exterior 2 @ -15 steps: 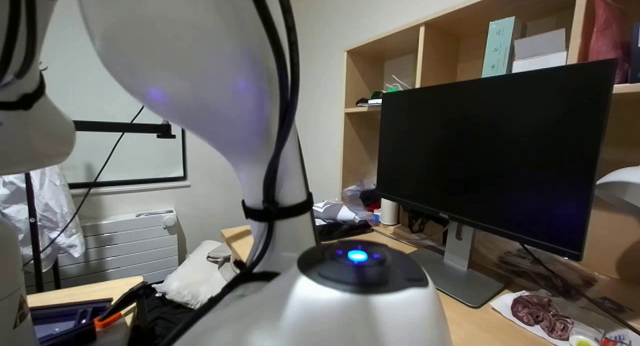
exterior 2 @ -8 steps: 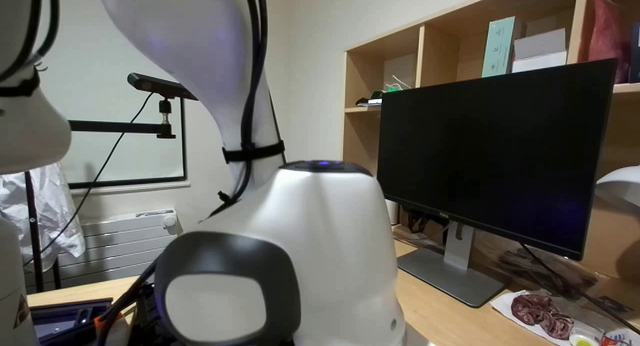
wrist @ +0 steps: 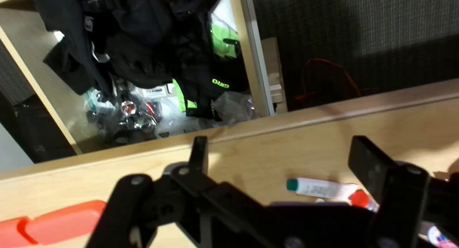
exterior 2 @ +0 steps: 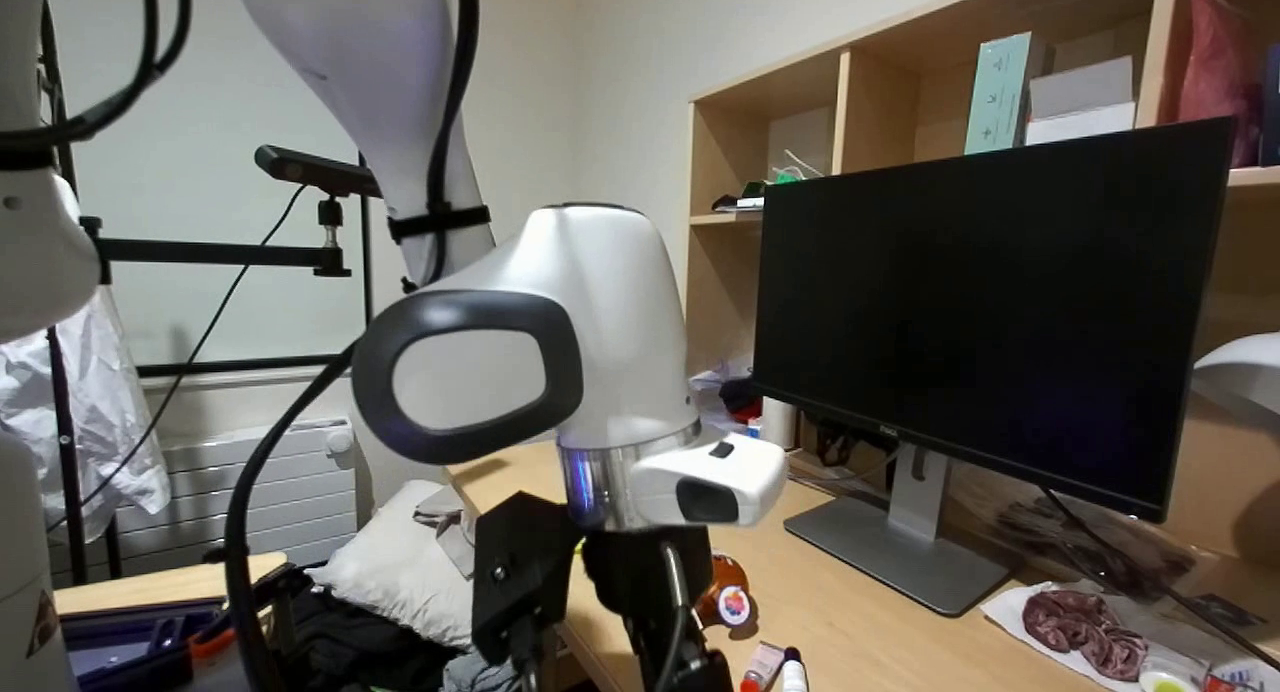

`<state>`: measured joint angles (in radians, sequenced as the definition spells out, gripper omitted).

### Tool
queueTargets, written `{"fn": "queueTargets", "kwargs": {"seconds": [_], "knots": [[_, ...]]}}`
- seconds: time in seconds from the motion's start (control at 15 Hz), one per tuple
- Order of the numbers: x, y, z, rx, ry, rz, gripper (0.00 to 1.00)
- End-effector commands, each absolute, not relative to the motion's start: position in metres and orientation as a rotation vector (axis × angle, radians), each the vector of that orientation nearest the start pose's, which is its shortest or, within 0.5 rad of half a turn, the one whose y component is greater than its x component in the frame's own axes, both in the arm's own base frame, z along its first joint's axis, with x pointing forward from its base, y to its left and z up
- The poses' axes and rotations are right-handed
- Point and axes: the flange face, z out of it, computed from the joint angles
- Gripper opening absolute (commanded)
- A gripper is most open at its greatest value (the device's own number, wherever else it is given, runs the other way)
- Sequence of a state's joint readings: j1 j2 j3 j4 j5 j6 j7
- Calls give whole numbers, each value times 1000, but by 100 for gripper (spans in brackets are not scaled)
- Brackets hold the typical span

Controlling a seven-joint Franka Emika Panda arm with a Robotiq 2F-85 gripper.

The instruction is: Pick the pair of gloves on the desk and put them in the drawer

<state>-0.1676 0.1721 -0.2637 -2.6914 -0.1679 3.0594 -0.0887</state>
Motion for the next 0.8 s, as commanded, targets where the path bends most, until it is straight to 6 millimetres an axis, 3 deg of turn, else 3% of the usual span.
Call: {"fn": "queueTargets", "kwargs": {"seconds": [0.0,0.13,0.2,0.33,0.6,0.73], "knots": [[394,-137,222,-3240,197,-257,100],[399,-120,231,-3199,284,-206,100],[404,-133,218,-3229,221,-240,100],[406,-123,227,-3217,238,-221,100],[405,-123,229,-3214,245,-223,100],[406,-111,234,-3200,237,-186,100]]}}
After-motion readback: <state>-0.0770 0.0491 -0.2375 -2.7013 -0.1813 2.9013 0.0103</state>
